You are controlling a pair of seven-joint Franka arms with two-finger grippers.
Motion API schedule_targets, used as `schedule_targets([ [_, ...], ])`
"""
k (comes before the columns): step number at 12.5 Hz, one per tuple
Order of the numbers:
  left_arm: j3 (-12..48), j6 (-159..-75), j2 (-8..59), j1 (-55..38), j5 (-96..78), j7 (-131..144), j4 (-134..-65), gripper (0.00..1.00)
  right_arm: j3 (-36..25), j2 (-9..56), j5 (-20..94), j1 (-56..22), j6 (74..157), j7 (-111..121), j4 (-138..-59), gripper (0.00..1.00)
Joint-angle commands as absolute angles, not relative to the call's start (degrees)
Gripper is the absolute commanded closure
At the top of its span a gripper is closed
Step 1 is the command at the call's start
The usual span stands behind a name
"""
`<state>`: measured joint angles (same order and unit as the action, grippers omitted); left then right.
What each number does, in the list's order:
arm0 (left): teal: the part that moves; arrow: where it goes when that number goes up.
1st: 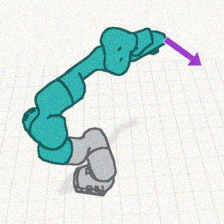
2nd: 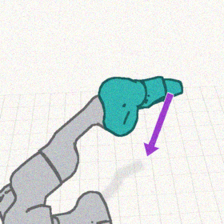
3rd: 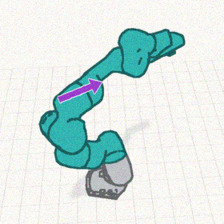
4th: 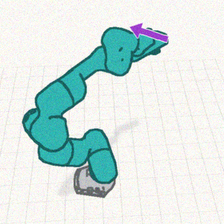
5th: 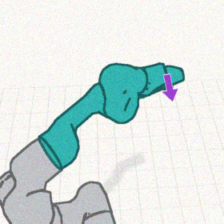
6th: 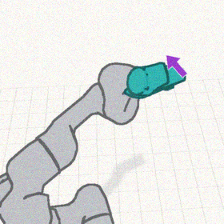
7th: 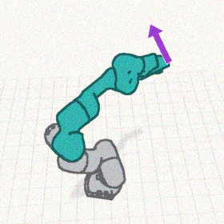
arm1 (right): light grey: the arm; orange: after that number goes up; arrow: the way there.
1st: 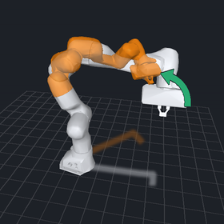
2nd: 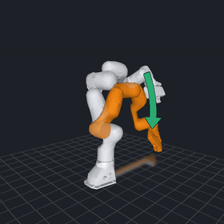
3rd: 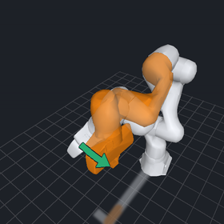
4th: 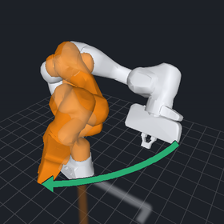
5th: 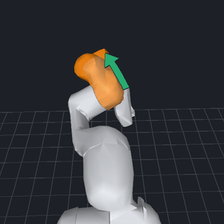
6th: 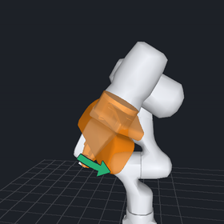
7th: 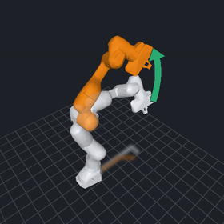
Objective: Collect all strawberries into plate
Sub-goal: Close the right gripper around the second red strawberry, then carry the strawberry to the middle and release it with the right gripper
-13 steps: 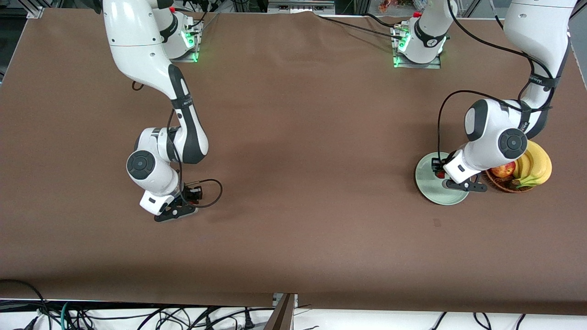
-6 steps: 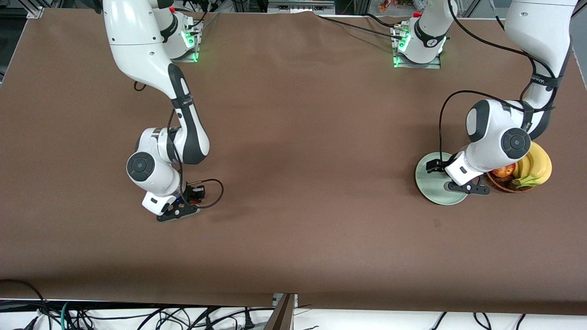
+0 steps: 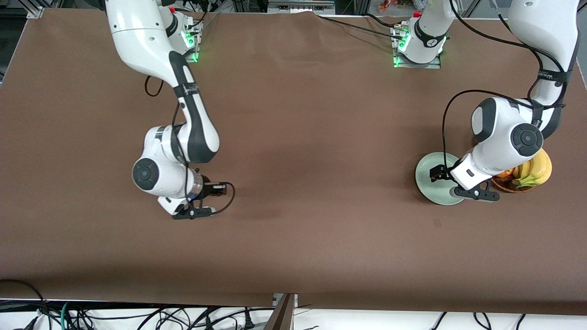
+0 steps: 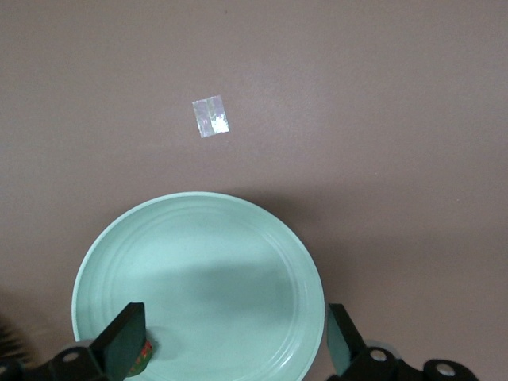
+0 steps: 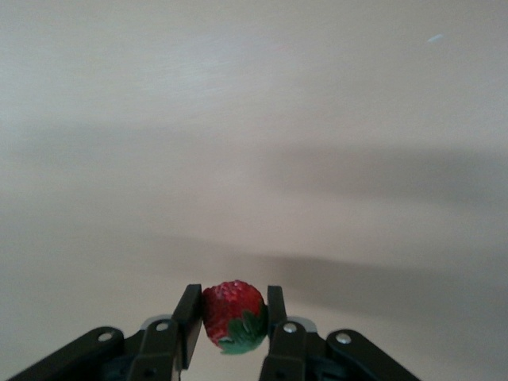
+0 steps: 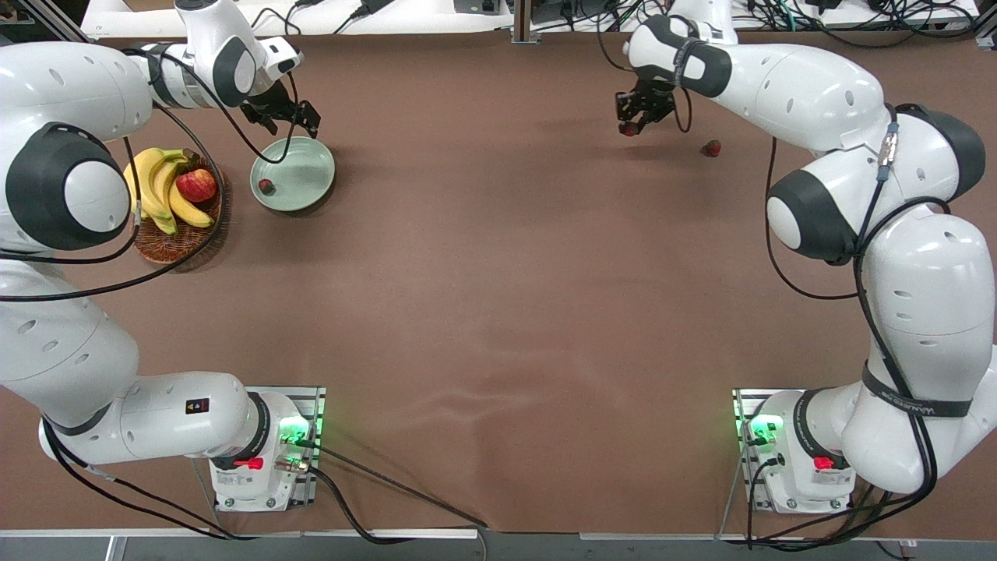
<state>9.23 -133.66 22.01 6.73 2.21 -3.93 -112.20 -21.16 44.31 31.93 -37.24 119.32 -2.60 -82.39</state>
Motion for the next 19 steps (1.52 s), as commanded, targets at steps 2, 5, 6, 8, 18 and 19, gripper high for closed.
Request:
schedule_targets([
  [2, 10.7, -131.2, 21.5, 6.0, 0.6, -2.2, -112.2, 0.00, -21.2, 45.0, 32.8, -44.7, 118.6, -22.0, -77.1, 0.81],
  [5, 13.0, -131.2, 21.8, 5.7, 0.1, 4.2, -113.0, 0.00, -17.3, 47.9, 32.8, -47.6, 122.5, -36.3, -72.2, 0.80],
  [6, 13.2, -131.2, 22.0, 5.5, 0.1, 5.5, -113.5, 0.00, -14.9, 48.9, 32.8, -47.6, 125.7, -40.7, -71.1, 0.79],
  [8, 13.4, -131.3, 22.5, 4.9, 0.1, 6.5, -113.6, 0.00, -10.7, 51.5, 32.7, -48.2, 134.0, -48.7, -69.4, 0.72],
  [18, 16.4, -131.7, 23.9, 3.5, 0.1, 12.9, -113.5, 0.00, -9.5, 60.0, 32.0, -58.0, 153.0, -67.3, -63.5, 0.14],
  [19, 16.4, -131.7, 23.9, 3.5, 0.1, 13.0, -113.6, 0.00, -9.6, 59.4, 32.0, -57.7, 152.6, -67.2, -63.5, 0.07],
])
